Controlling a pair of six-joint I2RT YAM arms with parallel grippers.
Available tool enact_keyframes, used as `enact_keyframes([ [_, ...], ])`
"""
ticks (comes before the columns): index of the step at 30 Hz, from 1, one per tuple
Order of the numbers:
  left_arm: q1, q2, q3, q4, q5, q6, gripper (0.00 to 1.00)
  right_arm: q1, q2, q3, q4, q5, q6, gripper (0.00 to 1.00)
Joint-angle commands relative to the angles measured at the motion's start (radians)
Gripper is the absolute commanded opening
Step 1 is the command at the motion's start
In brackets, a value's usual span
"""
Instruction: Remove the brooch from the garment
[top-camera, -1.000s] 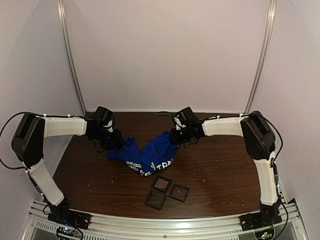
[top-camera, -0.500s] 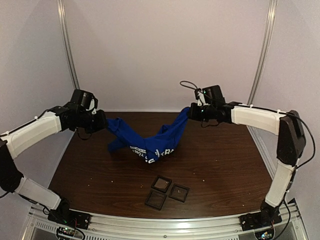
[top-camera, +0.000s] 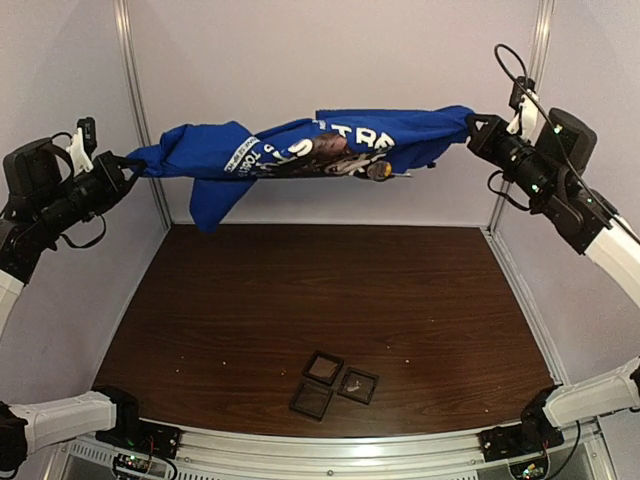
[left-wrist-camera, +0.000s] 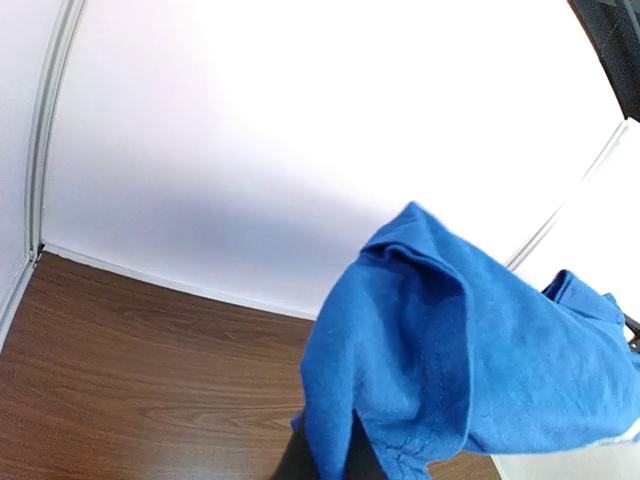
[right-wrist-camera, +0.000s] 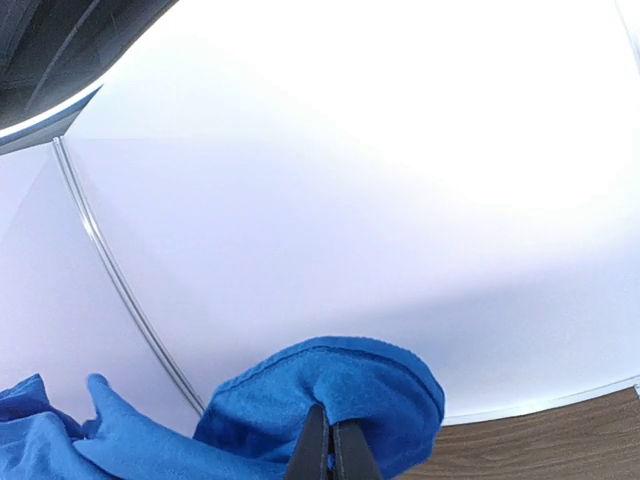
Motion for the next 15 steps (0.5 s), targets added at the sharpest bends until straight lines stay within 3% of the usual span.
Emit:
enact_keyframes([
  [1, 0.016, 0.01, -0.067, -0.006, 0.033, -0.003, 0.0, -0.005, -0.029, -0.084, 0.022, 0.11, -0.041, 0.0],
  [8, 0.016, 0.12, -0.148, 0.017, 0.1, -0.018, 0.0, -0.005, 0.043, -0.093, -0.001, -0.023, -0.002, 0.0],
  [15, 0.024, 0.238, -0.173, -0.004, 0.014, -0.027, 0.0, 0.036, 0.145, -0.1, 0.022, -0.118, 0.028, 0.0],
])
